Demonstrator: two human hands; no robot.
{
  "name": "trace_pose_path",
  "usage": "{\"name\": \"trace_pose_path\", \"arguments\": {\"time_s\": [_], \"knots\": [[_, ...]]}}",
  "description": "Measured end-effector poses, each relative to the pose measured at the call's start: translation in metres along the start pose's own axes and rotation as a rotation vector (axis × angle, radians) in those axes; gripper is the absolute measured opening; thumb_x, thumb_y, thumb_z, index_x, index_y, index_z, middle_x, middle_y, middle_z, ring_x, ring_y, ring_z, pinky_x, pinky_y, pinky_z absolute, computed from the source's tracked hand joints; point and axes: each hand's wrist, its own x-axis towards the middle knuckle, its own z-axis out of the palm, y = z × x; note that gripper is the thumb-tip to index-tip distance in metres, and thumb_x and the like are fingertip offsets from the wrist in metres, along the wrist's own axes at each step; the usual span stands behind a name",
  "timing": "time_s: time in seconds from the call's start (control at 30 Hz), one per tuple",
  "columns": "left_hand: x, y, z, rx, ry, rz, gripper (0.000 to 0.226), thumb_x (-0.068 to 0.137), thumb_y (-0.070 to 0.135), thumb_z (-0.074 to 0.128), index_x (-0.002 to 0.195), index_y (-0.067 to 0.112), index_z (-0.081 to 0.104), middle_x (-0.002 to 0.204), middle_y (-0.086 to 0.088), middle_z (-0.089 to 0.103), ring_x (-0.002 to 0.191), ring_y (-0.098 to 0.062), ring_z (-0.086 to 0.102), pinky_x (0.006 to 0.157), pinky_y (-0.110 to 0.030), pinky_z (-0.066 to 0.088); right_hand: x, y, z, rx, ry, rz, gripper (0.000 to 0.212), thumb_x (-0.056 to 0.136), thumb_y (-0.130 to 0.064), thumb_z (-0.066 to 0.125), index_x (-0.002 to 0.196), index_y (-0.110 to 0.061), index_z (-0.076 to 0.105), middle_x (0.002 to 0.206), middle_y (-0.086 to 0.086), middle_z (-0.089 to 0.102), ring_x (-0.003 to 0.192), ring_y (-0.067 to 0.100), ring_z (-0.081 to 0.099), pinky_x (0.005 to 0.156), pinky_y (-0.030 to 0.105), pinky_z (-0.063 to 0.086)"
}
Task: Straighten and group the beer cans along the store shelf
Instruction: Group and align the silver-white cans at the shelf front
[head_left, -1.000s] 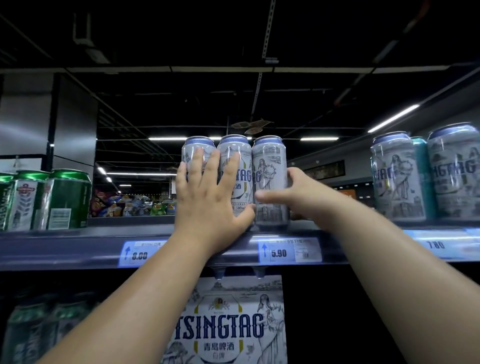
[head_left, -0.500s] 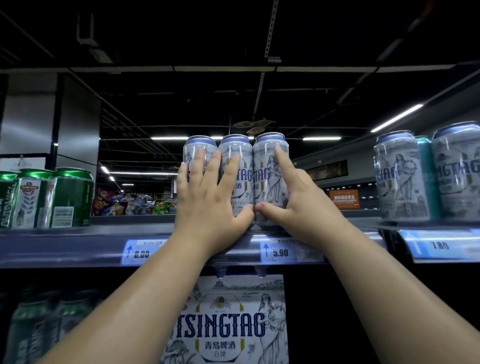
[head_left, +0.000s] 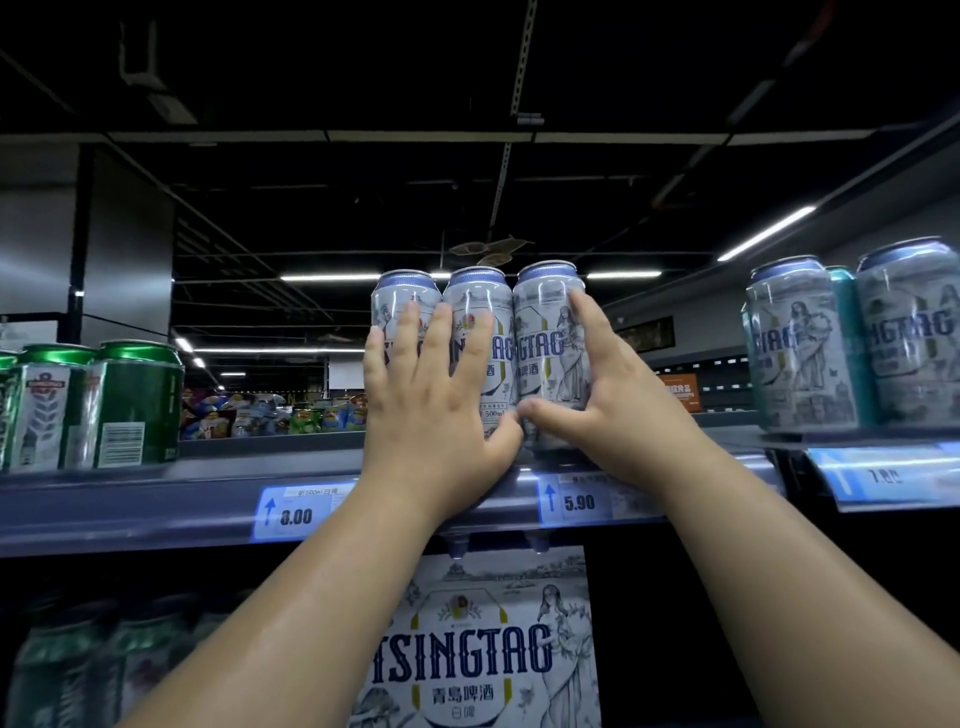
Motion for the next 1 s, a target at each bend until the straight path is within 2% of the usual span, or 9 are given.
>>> {"name": "trace_pose_path", "arguments": {"time_s": [0.07,0.23,0.37,0.5,0.63,0.73,0.83,0.93,1.0], "knots": [[0.000,0.000,0.001,-0.004,0.006,0.001,0.087,0.082,0.066,0.036,0.156,0.025,0.016,0.162,-0.014,0.018,0.150,-0.035,0.003,0.118,-0.056,-0.001,-0.002,-0.003,0.001,-0.059,0.029,0.027,0.111,0.077,-0.061,0.072,0.153,-0.056,-0.007,0.134,-0.003,0.048,0.113,0.018,0.055,0.088,0.044,0.051],[0.000,-0.001,0.001,0.015,-0.008,0.009,0.086,0.082,0.064,0.035,0.156,0.025,0.013,0.162,-0.016,0.016,0.149,-0.036,0.002,0.118,-0.058,-0.002,-0.003,-0.004,-0.001,-0.105,0.003,0.049,0.106,0.083,-0.051,0.067,0.157,-0.048,-0.008,0.131,-0.007,0.060,0.108,0.015,0.061,0.086,0.044,0.055],[-0.001,0.001,-0.001,0.015,-0.025,0.033,0.083,0.083,0.062,0.037,0.155,0.024,0.019,0.161,-0.017,0.019,0.149,-0.037,0.005,0.118,-0.058,-0.001,-0.009,-0.008,0.003,-0.179,0.058,0.068,0.106,0.078,-0.063,0.066,0.156,-0.051,-0.005,0.132,-0.007,0.054,0.110,0.017,0.058,0.076,0.040,0.050],[0.000,0.003,-0.005,0.006,-0.036,0.038,0.081,0.083,0.059,0.038,0.154,0.023,0.022,0.161,-0.018,0.021,0.149,-0.037,0.008,0.118,-0.057,-0.001,-0.011,-0.007,0.001,-0.151,0.058,0.088,0.104,0.076,-0.063,0.068,0.155,-0.047,0.003,0.138,-0.003,0.053,0.116,0.024,0.057,0.087,0.047,0.052],[-0.001,0.008,-0.008,-0.027,-0.025,0.088,0.078,0.082,0.053,0.042,0.151,0.017,0.033,0.156,-0.022,0.030,0.146,-0.040,0.019,0.117,-0.059,0.009,-0.014,-0.006,-0.001,-0.184,0.037,0.033,0.106,0.075,-0.065,0.062,0.156,-0.043,-0.002,0.139,-0.002,0.052,0.113,0.021,0.057,0.080,0.040,0.051],[-0.001,0.014,-0.010,-0.034,0.032,0.129,0.076,0.080,0.050,0.043,0.147,0.014,0.040,0.151,-0.025,0.036,0.141,-0.042,0.028,0.116,-0.058,0.015,-0.027,-0.002,-0.007,-0.165,0.053,-0.068,0.106,0.077,-0.062,0.065,0.160,-0.031,0.006,0.142,-0.001,0.047,0.123,0.020,0.050,0.097,0.042,0.046],[0.001,0.043,-0.009,-0.094,0.034,0.113,0.076,0.078,0.048,0.044,0.144,0.013,0.044,0.150,-0.025,0.038,0.140,-0.043,0.029,0.115,-0.060,0.017,-0.044,0.016,-0.026,-0.092,0.041,-0.071,0.099,0.083,-0.055,0.068,0.160,-0.027,0.013,0.156,0.001,0.033,0.143,0.020,0.030,0.116,0.046,0.030],[0.003,0.087,-0.006,-0.152,-0.019,0.132,0.077,0.078,0.051,0.043,0.144,0.011,0.047,0.150,-0.025,0.038,0.141,-0.044,0.029,0.115,-0.059,0.016,-0.055,0.037,-0.058,-0.090,0.030,-0.009,0.092,0.086,-0.045,0.069,0.160,-0.029,0.014,0.162,0.003,0.019,0.150,0.019,0.012,0.121,0.047,0.018],[0.009,0.117,-0.002,-0.189,-0.024,0.141,0.075,0.078,0.050,0.044,0.142,0.011,0.049,0.150,-0.024,0.038,0.141,-0.044,0.029,0.115,-0.059,0.016,-0.059,0.043,-0.081,0.020,0.059,0.000,0.085,0.087,-0.034,0.071,0.157,-0.024,0.023,0.160,0.003,0.023,0.149,0.018,0.016,0.120,0.044,0.020]]}}
